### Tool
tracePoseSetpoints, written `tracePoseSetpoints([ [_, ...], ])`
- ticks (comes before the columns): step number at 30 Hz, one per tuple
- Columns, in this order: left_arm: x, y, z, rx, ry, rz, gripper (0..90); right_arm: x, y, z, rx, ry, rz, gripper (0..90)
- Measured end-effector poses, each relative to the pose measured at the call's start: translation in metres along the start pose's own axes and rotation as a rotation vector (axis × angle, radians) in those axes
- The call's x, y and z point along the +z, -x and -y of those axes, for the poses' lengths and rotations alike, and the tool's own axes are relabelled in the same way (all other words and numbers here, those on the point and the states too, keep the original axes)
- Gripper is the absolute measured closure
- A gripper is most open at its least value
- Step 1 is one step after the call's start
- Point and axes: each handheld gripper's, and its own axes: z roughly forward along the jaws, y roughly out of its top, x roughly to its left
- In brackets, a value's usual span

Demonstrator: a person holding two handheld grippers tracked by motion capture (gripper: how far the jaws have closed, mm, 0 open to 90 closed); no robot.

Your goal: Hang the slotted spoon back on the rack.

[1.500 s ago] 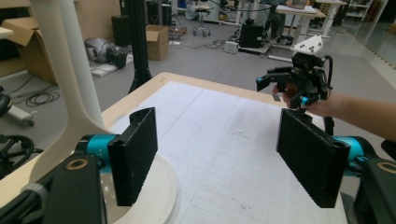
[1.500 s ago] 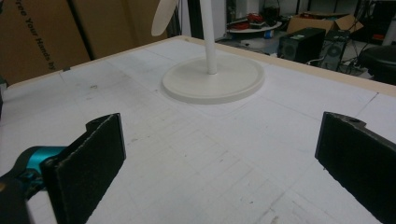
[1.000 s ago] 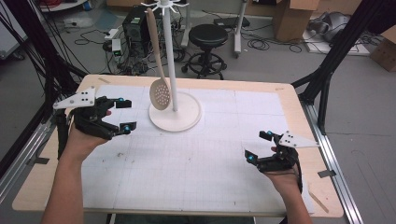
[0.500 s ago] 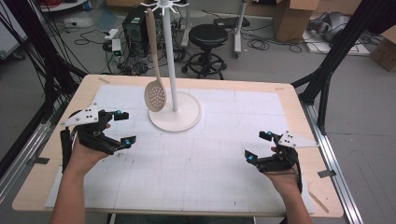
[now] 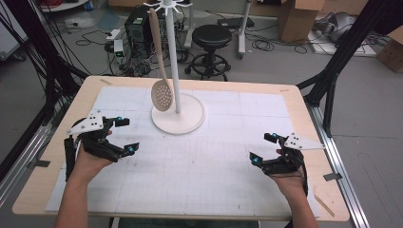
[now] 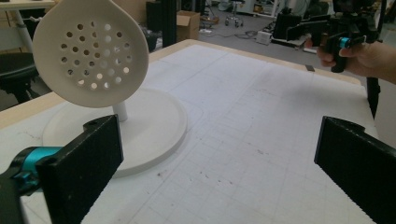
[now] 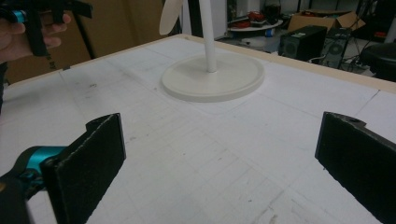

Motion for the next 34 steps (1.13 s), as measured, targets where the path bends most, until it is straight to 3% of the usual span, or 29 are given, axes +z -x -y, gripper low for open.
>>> tracePoseSetpoints([
  [34, 0.0033, 0.0011, 0.0005, 0.013, -0.013, 0.006, 1.7, 0.0022, -0.0021, -0.0006, -0.009, -0.010, 0.002, 0.7],
])
